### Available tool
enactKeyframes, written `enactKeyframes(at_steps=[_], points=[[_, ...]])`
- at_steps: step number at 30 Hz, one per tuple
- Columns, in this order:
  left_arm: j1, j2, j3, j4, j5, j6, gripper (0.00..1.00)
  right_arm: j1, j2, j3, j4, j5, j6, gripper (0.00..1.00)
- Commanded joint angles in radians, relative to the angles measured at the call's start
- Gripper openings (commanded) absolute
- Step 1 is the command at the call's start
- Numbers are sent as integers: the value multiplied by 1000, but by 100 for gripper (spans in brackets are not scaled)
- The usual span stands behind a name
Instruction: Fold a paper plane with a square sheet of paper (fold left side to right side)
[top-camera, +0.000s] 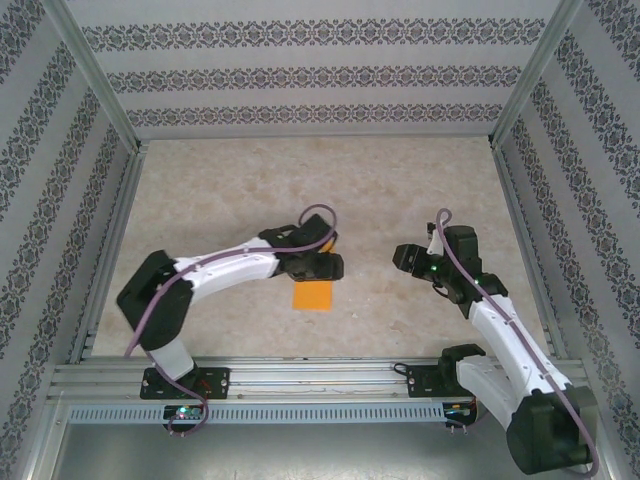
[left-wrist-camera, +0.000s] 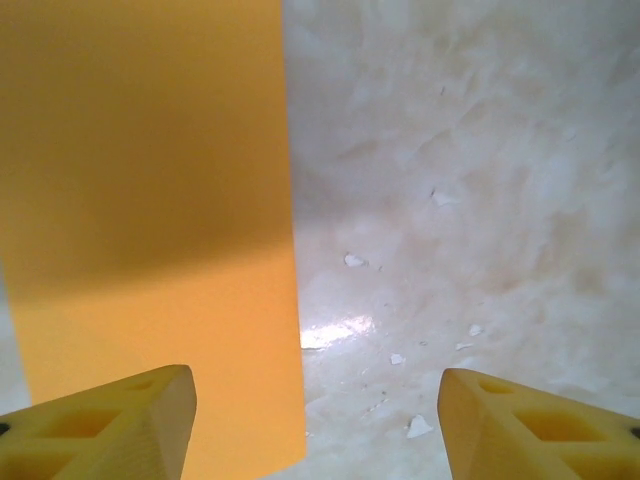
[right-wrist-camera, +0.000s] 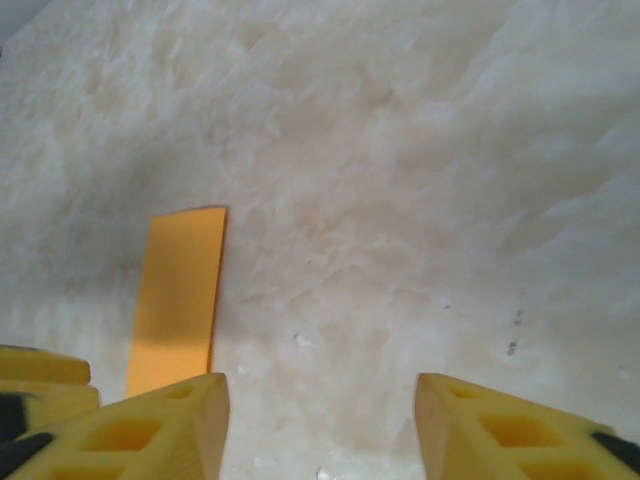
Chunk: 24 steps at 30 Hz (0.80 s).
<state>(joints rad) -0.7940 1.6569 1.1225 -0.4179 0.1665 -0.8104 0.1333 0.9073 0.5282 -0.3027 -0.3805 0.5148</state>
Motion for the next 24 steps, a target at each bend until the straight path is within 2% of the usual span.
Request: enactKeyframes(at_steps=[1,6,12,16,22,24], points=[[81,-104,-131,213,109,32,63,28,62,26,37,-120,96,47],[194,-255,-335,358,183,11,59,167,189,61,80,-103,148,40],[294,-368,-521,513,263,-17,56,327,352,103,219,-56,240,30],[347,-376,-592,598,328,-43,56,395,466,143,281,-47,273,21],[381,-329,-625,667,396,-48,51,435,623,177,402,-70,328,0],[383,-308,-622,660,408,-34,49,442,667,193,420,-77,330,0]])
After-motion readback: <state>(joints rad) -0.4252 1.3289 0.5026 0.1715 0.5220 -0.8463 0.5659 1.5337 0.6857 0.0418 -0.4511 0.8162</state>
